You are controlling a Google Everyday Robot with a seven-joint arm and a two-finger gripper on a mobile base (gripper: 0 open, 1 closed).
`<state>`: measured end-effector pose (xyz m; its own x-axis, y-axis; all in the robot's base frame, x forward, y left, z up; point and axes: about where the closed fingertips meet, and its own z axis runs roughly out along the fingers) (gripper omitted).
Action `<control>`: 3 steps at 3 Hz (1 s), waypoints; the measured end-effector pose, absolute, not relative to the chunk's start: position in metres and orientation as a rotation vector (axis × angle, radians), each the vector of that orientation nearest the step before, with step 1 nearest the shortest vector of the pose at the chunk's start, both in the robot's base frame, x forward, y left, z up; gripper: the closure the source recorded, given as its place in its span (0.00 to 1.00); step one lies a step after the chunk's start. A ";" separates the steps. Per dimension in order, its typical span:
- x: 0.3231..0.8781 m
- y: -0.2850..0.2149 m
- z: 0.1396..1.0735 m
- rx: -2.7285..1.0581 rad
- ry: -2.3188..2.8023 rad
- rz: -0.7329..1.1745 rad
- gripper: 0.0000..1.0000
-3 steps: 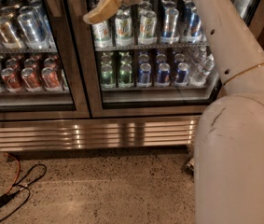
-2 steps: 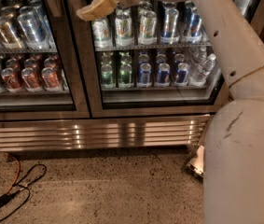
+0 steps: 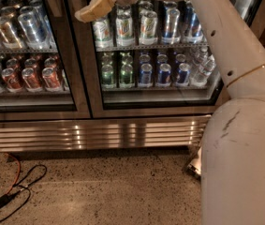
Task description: Open right fridge door
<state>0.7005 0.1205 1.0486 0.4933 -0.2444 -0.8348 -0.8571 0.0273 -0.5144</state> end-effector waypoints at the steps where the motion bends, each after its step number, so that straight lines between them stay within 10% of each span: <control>1: 0.721 0.123 1.039 -1.495 1.004 0.628 0.19; 3: 0.734 0.127 1.032 -1.487 1.007 0.637 0.28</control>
Offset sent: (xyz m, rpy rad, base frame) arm 0.0689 0.0065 -0.0170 0.0297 0.0183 -0.0184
